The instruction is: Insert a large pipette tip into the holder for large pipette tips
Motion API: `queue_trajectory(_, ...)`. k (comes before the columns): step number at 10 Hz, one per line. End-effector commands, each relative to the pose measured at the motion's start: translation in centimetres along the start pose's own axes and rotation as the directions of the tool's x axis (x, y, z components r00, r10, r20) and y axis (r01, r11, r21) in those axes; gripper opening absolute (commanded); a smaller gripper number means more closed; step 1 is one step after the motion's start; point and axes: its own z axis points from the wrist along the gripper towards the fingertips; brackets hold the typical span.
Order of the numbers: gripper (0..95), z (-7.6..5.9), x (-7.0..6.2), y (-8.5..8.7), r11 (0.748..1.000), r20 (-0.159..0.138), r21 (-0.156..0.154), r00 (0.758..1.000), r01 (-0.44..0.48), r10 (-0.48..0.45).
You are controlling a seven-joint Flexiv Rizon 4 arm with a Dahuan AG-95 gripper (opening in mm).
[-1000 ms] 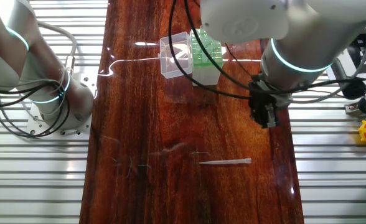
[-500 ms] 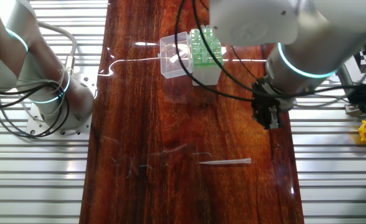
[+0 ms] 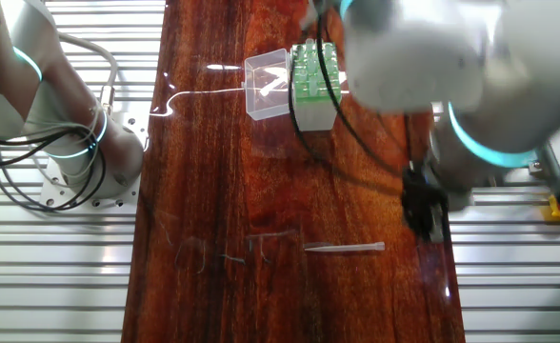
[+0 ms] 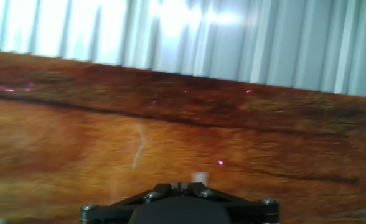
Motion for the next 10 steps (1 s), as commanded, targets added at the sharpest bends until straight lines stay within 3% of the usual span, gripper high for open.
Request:
queue_trajectory(1,0.0,0.5,-0.3,-2.1,1.000,-0.009,-0.007,1.000,0.008,-0.008)
queue_trajectory(2,0.0,0.5,-0.3,-2.1,1.000,-0.003,-0.009,1.000,0.018,-0.018)
queue_trajectory(3,19.0,0.5,-0.3,-2.1,1.000,-0.001,-0.010,1.000,0.025,-0.025)
queue_trajectory(5,19.0,0.5,-0.3,-2.1,1.000,-0.002,-0.008,1.000,0.017,-0.017)
queue_trajectory(6,38.0,0.5,-0.3,-2.1,1.000,0.004,-0.013,1.000,0.017,-0.017)
queue_trajectory(8,38.0,-0.3,-0.1,-1.6,1.000,0.001,-0.028,1.000,0.001,-0.001)
queue_trajectory(10,38.0,0.2,0.4,-0.7,0.999,0.008,-0.036,1.000,-0.024,0.024)
